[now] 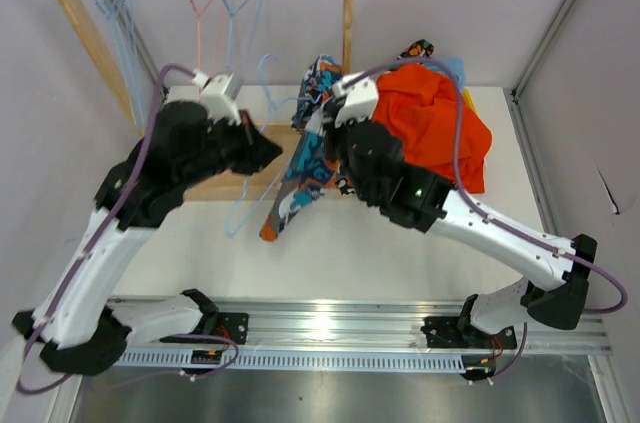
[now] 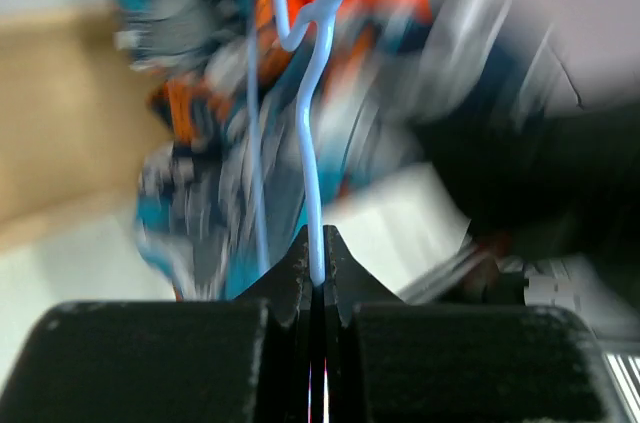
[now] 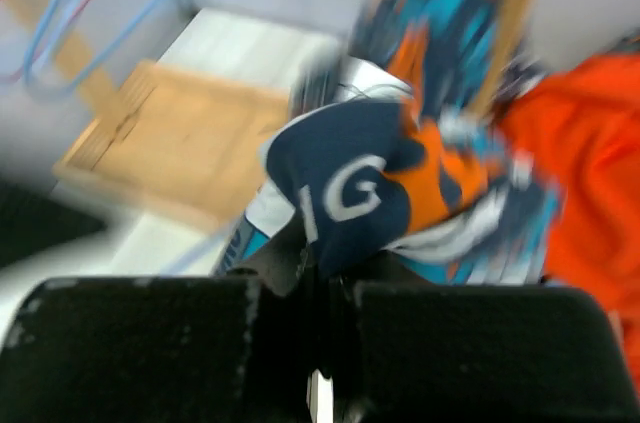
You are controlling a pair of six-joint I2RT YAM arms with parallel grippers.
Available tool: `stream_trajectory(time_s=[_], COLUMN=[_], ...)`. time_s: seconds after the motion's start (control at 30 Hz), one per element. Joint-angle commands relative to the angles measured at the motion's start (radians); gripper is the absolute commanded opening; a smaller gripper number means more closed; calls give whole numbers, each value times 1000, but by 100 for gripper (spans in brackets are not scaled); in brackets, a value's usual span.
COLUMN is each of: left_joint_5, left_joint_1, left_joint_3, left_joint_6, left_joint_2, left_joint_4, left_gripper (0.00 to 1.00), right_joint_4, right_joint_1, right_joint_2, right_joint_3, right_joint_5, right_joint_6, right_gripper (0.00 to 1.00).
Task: Remove the shorts from the hanger
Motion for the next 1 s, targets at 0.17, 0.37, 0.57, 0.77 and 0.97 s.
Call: stream_trajectory(time_s=[0.17, 0.37, 0.57, 0.77, 0.97], left_joint_5=[-26, 73, 267, 233, 204], left_joint_1=[-15, -15, -15, -15, -15], left_joint_3=[-245, -250, -404, -513, -531], left_joint_6=[-40, -27, -111, -99, -48], left_joint_2=[-384, -484, -571, -634, -644], left_joint_4=[-18, 24, 226, 229, 190], left_gripper=[0, 0, 0, 0, 0], right_joint_4=[-38, -190, -201, -203, -90], right_joint_1=[-153, -474, -601, -713, -784], right_joint_2=[-92, -157, -68, 186, 390], right_joint_3=[115, 241, 469, 843, 1063], right_joint_5=[159, 59, -17, -103, -218], right_joint_6=[-167, -135, -208, -239, -205], right_gripper=[0, 0, 0, 0, 0])
